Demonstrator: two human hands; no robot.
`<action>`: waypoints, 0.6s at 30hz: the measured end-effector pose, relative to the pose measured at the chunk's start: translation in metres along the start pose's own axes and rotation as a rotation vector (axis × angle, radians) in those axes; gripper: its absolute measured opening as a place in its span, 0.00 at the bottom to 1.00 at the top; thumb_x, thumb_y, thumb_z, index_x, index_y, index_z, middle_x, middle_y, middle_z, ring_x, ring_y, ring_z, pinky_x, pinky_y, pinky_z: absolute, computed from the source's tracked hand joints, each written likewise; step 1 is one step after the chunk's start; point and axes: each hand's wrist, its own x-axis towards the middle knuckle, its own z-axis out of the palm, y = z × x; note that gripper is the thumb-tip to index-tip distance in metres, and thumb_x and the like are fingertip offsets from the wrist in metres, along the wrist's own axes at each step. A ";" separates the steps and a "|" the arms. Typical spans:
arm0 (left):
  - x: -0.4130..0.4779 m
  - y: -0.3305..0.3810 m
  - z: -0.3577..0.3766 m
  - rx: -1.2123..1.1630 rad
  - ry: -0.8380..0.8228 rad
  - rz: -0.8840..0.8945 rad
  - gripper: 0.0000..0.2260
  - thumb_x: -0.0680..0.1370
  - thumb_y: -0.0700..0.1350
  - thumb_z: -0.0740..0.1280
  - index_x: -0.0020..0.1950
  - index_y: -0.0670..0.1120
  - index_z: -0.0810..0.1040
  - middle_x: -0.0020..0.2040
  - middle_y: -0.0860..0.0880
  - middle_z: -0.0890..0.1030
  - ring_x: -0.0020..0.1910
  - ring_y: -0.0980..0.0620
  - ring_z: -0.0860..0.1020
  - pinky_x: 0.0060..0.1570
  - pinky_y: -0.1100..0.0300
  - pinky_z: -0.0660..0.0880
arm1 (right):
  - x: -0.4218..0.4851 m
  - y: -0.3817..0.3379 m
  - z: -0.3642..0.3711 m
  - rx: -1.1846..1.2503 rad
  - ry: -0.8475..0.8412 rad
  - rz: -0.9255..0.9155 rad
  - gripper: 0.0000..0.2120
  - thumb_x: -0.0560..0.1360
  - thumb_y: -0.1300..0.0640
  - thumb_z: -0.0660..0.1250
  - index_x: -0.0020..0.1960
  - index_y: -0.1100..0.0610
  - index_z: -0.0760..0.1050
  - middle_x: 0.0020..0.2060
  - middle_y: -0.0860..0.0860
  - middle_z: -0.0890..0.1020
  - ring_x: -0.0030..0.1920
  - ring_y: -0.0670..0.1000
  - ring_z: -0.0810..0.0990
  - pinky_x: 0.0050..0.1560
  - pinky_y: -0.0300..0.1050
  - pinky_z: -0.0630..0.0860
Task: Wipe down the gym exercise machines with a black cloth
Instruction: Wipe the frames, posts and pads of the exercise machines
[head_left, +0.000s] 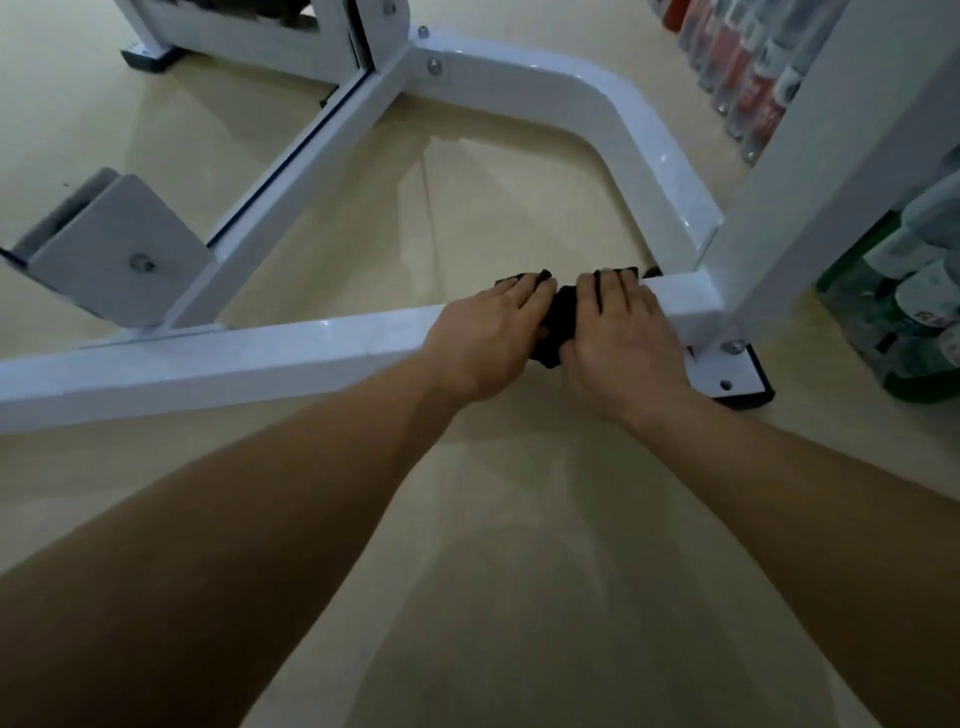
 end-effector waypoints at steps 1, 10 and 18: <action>-0.010 -0.016 -0.001 0.019 0.002 -0.028 0.26 0.82 0.52 0.50 0.77 0.41 0.64 0.73 0.43 0.71 0.65 0.41 0.75 0.49 0.48 0.78 | 0.004 -0.017 -0.003 0.029 -0.006 -0.037 0.30 0.75 0.48 0.55 0.72 0.65 0.63 0.66 0.64 0.71 0.67 0.64 0.68 0.71 0.57 0.63; -0.114 -0.127 -0.010 0.048 0.019 -0.140 0.23 0.83 0.51 0.51 0.73 0.41 0.68 0.61 0.43 0.77 0.52 0.42 0.77 0.48 0.52 0.73 | 0.023 -0.159 -0.006 0.097 -0.007 -0.280 0.38 0.69 0.43 0.40 0.69 0.61 0.67 0.59 0.60 0.75 0.59 0.61 0.73 0.71 0.56 0.59; -0.064 -0.080 -0.009 -0.080 0.062 -0.104 0.19 0.83 0.46 0.56 0.73 0.41 0.68 0.66 0.42 0.76 0.58 0.38 0.76 0.53 0.49 0.72 | 0.024 -0.069 -0.011 0.014 -0.039 -0.185 0.32 0.74 0.40 0.46 0.73 0.55 0.61 0.63 0.57 0.75 0.62 0.59 0.73 0.75 0.57 0.57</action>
